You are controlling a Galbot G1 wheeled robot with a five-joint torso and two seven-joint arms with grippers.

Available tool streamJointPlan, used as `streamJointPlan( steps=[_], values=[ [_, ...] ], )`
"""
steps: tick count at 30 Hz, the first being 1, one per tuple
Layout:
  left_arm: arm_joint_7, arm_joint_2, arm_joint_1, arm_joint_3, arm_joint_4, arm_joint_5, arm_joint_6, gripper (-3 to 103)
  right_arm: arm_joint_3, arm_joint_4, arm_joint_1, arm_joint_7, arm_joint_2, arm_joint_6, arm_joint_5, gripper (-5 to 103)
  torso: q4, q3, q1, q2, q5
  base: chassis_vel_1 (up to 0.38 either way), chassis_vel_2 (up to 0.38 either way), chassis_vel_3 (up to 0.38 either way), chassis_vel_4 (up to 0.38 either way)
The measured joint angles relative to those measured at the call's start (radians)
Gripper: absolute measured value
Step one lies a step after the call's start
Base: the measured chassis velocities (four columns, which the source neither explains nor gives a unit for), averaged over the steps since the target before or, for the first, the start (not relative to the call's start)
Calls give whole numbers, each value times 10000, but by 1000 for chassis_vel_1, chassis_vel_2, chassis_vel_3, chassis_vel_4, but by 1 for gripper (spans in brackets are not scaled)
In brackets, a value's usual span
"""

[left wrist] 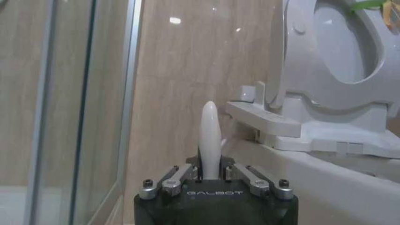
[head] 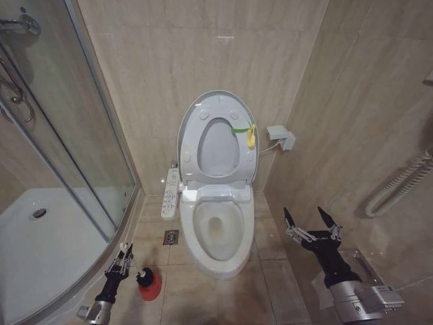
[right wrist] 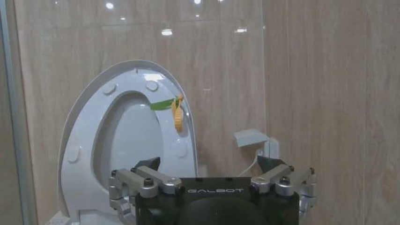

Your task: Open the toilet lid, clean the toilet bowl with a toilet brush, close the toilet lid, and flush.

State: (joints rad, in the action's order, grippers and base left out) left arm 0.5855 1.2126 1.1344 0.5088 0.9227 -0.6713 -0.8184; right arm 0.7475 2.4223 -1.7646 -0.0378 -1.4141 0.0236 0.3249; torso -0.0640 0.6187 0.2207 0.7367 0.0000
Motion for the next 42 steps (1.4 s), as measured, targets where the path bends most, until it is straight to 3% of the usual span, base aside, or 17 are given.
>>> streamJointPlan(
  steps=[13,42],
  values=[
    [133,-138,-599,-361,-850,38,1,19,0,0,0,0,0,0,0,100,1,0,-1,0,0,0,0,0,0],
    [240,-108,-81,-308,-1584,1882,-23,19,0,0,0,0,0,0,0,100,2,-1,-1,1,0,0,0,0,0]
  ],
)
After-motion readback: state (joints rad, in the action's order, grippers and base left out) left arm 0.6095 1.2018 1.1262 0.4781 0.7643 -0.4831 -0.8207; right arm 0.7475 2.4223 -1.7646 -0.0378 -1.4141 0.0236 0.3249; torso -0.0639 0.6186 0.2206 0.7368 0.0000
